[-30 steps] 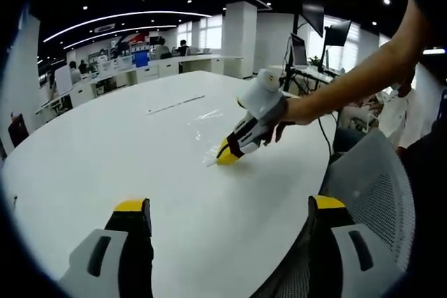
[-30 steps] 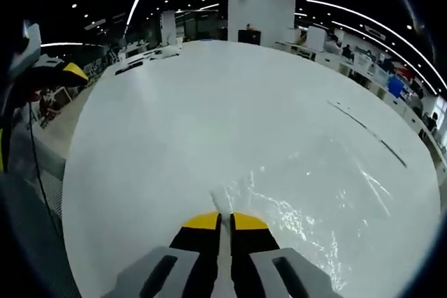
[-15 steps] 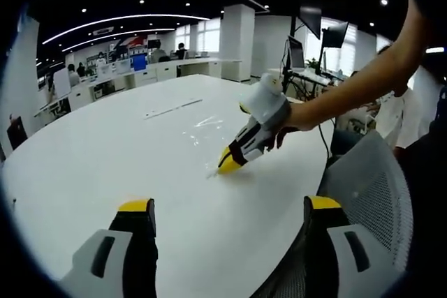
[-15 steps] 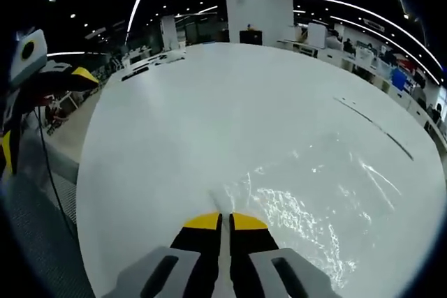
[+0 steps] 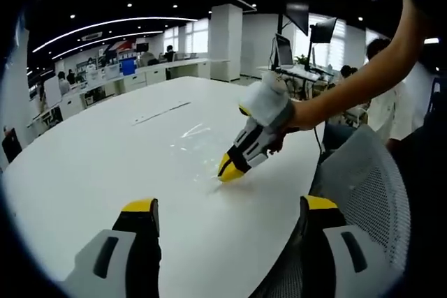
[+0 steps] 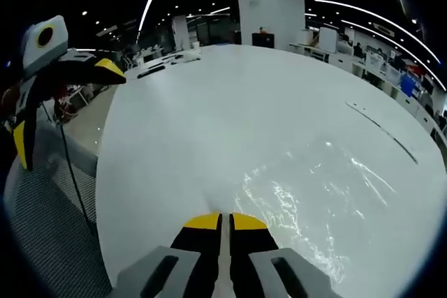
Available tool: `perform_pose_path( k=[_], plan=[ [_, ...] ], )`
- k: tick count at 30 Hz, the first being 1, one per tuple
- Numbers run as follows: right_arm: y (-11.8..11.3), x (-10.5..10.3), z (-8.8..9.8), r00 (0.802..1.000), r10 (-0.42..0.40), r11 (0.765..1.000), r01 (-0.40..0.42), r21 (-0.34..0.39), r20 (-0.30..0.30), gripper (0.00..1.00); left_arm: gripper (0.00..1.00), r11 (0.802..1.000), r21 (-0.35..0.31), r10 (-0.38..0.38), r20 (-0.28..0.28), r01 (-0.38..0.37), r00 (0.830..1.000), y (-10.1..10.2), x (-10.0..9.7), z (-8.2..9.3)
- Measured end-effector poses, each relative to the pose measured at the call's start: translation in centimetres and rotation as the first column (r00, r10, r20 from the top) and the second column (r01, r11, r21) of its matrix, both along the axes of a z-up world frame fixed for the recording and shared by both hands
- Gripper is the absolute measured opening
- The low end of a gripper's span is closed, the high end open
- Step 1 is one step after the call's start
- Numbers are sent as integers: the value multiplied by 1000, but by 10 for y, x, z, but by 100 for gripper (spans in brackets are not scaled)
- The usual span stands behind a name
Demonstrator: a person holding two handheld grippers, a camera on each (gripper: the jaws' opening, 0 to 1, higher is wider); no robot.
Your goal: Open the resealable bag by pulling the two sides of the seal apart until the entire bag opening is separated and visibly accessible.
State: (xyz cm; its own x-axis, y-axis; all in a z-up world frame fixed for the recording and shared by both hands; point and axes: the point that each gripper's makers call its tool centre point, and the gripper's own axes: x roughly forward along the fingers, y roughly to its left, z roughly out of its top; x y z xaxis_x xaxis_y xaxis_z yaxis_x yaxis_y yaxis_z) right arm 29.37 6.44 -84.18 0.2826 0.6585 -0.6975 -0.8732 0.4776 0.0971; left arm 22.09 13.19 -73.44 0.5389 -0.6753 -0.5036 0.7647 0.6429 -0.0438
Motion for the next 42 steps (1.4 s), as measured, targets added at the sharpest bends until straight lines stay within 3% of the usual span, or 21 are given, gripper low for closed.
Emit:
perform_pose_path(
  k=[4, 8, 15, 22, 34, 38, 42],
  plan=[
    [-1, -11, 2, 1000, -9, 1000, 9, 4, -17, 0, 77, 1000, 0, -1, 1, 1, 1000, -2, 1, -1],
    [1, -23, 6, 999, -11, 1000, 12, 17, -34, 0, 64, 1000, 3, 25, 3, -25, 1000, 1, 4, 0],
    [4, -42, 15, 998, 0, 999, 2, 42, -61, 0, 64, 1000, 27, 14, 9, -14, 1000, 1, 2, -4],
    [10, -61, 29, 997, 41, 997, -36, 61, -71, 0, 57, 999, 42, 0, 8, 0, 1000, 0, -3, -7],
    [16, -88, 41, 992, 86, 994, -79, 80, -88, 0, 49, 988, 126, -92, 25, 88, 995, -10, -13, -15],
    [20, -96, 46, 991, 111, 992, -105, 76, -76, 0, 40, 986, 123, -112, 8, 110, 994, -14, -17, -18],
    [23, -104, 50, 987, 147, 987, -143, 69, -65, 0, 38, 977, 152, -153, 12, 150, 988, -18, -21, -21]
  ],
)
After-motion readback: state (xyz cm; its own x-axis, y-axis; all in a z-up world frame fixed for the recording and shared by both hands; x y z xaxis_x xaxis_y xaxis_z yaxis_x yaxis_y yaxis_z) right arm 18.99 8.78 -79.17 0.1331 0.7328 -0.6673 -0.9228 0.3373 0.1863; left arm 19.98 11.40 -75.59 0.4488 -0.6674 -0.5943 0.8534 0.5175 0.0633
